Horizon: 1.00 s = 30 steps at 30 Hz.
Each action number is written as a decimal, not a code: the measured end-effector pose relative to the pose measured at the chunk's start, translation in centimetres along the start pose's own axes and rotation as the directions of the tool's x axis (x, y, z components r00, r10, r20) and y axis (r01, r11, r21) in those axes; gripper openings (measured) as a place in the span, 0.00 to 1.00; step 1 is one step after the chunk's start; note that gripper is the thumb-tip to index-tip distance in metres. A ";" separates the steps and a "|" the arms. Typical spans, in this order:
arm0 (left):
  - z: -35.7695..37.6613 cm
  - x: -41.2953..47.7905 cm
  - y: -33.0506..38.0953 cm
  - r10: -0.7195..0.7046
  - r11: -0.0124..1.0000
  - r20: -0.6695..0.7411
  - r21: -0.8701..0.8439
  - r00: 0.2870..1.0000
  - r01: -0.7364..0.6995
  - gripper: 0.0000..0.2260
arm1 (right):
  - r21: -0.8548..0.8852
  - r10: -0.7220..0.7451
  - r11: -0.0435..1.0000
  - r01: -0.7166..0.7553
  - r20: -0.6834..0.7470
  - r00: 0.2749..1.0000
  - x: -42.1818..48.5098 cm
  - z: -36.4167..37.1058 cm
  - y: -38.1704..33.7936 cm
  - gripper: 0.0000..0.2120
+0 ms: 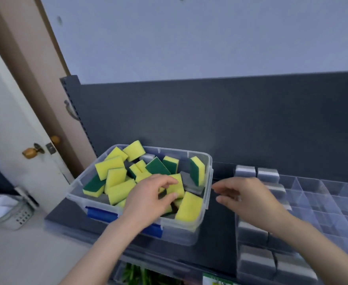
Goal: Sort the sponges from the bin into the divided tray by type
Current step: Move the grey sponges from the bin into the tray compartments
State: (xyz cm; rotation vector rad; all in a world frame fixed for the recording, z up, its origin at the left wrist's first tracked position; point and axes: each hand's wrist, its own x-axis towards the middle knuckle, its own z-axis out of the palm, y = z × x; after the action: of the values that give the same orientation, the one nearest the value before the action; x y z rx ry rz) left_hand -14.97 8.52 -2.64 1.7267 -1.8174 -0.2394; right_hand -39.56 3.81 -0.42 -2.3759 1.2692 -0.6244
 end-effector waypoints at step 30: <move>-0.7 11.9 -15.9 0.113 0.953 0.606 0.157 0.787 -0.258 0.30 | -0.377 0.483 0.854 -0.359 0.314 0.818 16.6 16.2 -2.3 0.49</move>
State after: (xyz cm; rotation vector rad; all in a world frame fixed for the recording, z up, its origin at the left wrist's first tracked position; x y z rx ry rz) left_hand -0.73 -4.74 -6.83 1.7260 -2.5480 -0.5555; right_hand -21.01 -7.15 -9.26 -2.1569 1.7128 0.2051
